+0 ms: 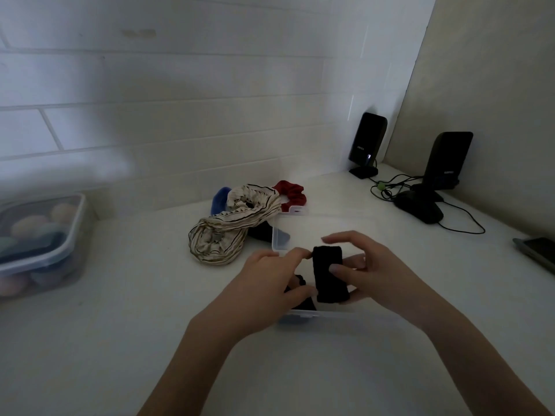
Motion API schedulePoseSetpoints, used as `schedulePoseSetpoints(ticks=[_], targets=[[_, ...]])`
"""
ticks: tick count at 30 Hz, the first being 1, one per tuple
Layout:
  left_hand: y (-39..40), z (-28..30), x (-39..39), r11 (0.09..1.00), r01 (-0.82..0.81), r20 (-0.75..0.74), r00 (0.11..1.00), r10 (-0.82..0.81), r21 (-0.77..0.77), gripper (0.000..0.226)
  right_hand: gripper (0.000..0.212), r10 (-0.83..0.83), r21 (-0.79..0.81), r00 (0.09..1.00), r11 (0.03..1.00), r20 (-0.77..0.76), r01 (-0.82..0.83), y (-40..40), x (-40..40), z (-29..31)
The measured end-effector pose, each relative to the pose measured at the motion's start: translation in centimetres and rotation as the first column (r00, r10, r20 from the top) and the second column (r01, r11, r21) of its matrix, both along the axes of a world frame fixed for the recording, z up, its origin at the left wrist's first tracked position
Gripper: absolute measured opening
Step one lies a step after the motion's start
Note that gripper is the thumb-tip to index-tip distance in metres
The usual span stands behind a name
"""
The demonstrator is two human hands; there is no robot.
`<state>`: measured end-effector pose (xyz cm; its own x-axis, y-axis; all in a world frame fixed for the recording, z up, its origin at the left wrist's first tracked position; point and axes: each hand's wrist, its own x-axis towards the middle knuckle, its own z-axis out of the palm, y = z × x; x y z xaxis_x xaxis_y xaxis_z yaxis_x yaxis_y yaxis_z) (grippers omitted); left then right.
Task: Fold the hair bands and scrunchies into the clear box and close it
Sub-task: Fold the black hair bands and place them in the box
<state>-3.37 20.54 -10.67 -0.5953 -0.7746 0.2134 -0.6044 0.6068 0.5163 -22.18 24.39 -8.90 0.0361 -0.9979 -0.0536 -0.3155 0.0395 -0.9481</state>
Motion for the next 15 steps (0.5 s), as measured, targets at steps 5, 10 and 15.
schedulePoseSetpoints(ticks=[5, 10, 15], targets=[[-0.2, -0.2, 0.2, 0.999, -0.001, 0.011, 1.0, 0.0, 0.042, 0.049, 0.022, -0.028, -0.009, 0.992, 1.0, -0.121, 0.027, 0.5, -0.2, 0.2], [0.5, -0.1, -0.1, 0.999, 0.001, -0.085, 0.996, -0.004, -0.039, 0.035, 0.016, 0.071, 0.125, 0.916, 0.992, -0.395, -0.023, 1.2, 0.3, -0.1], [0.4, -0.5, -0.1, 0.995, 0.015, -0.067, 0.998, -0.021, -0.095, 0.014, 0.016, 0.103, 0.149, 0.91, 0.988, -0.403, -0.046, 0.6, 0.8, -0.1]])
